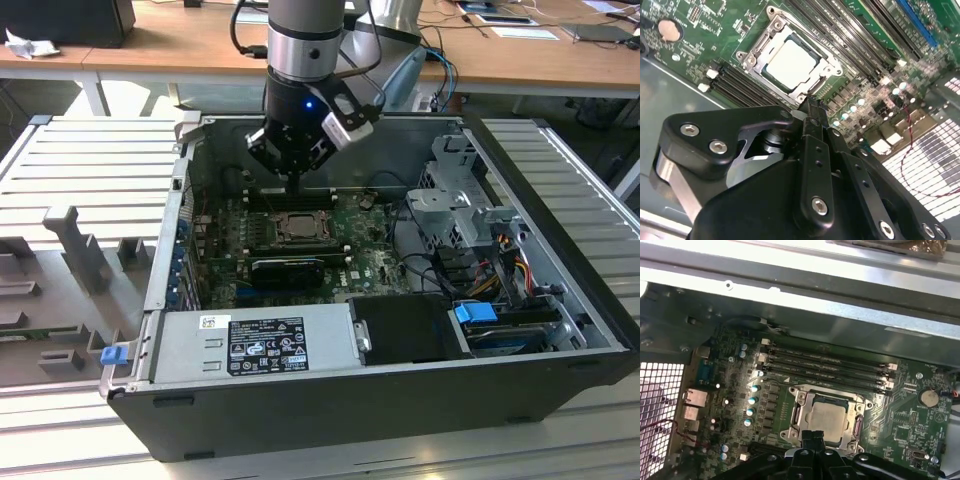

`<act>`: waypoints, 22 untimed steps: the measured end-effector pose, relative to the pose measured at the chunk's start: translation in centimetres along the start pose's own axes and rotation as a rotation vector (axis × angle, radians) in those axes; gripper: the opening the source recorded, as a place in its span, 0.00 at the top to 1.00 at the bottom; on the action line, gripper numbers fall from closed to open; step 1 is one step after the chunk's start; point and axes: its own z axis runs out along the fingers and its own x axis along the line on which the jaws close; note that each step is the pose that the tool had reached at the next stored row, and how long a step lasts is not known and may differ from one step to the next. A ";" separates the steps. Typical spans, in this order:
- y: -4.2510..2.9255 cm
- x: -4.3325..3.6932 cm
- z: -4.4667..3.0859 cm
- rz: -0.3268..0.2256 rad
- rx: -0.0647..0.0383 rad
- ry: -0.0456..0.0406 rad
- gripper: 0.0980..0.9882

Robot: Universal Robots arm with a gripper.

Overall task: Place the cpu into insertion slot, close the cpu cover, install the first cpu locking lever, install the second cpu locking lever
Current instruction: 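Install the first cpu locking lever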

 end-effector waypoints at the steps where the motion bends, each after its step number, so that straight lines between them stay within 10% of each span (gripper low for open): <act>1: 0.00 0.00 0.00 -0.015 0.000 0.0006 0.99; 9: 0.09 0.44 0.18 -0.088 0.005 -0.0060 0.99; 22: 0.08 0.45 0.66 0.048 0.002 -0.0117 0.99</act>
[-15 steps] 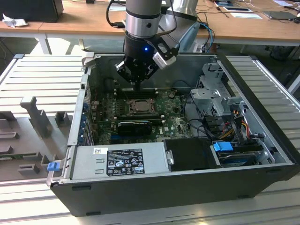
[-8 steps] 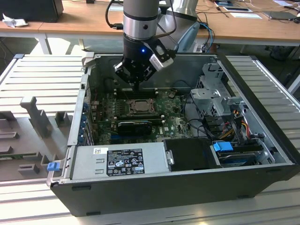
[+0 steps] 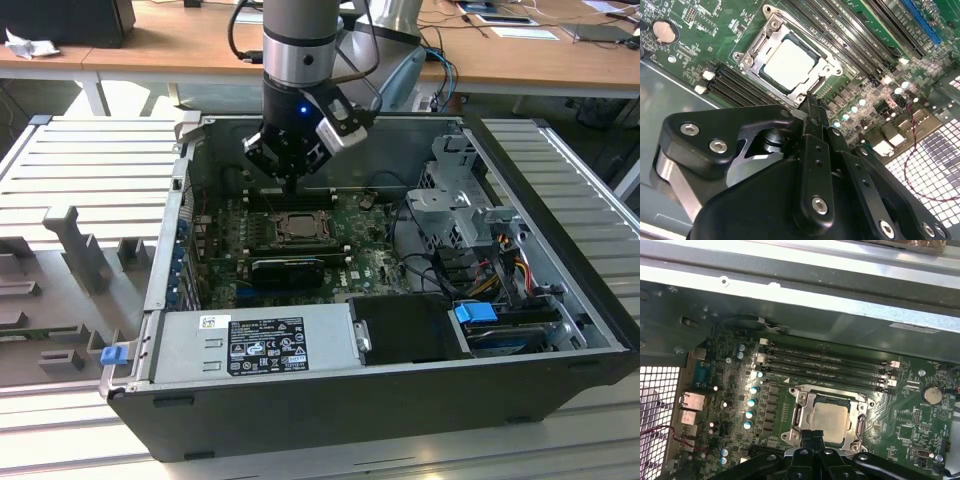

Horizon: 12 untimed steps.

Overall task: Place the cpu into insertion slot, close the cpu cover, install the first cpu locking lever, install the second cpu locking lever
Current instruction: 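Install the first cpu locking lever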

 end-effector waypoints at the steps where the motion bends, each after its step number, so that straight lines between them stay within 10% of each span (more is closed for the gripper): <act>1: 0.00 0.00 0.01 0.003 0.000 -0.0001 0.99; 12: -0.01 0.00 0.16 0.039 -0.001 -0.0014 0.99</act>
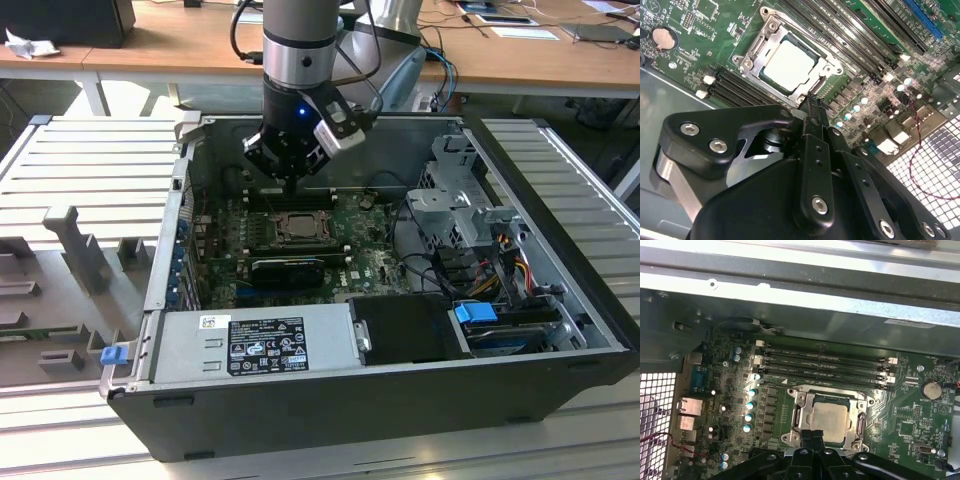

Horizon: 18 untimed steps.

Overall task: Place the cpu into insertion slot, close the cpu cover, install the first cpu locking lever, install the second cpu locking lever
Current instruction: 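Install the first cpu locking lever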

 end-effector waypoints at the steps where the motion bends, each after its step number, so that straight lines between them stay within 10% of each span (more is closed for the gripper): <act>1: 0.00 0.00 0.01 0.002 0.000 -0.0001 0.99; 18: 0.06 0.54 0.18 0.090 -0.003 -0.0035 0.99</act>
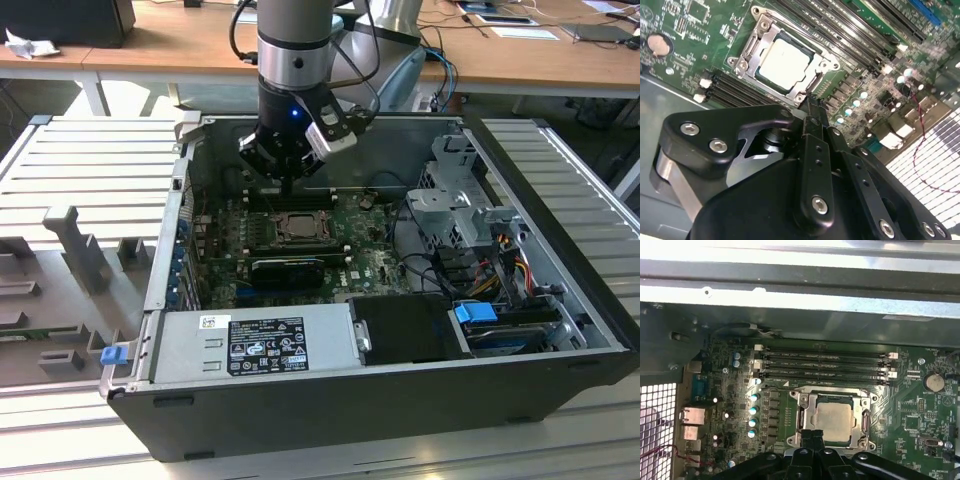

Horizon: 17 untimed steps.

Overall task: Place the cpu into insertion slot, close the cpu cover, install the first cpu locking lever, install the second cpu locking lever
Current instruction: 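Install the first cpu locking lever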

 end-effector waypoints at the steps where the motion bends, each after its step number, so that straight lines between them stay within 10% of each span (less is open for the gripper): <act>1: 0.00 0.00 0.01 0.013 0.000 -0.0004 0.99; 17: 0.05 1.76 0.31 0.020 -0.014 -0.0012 0.99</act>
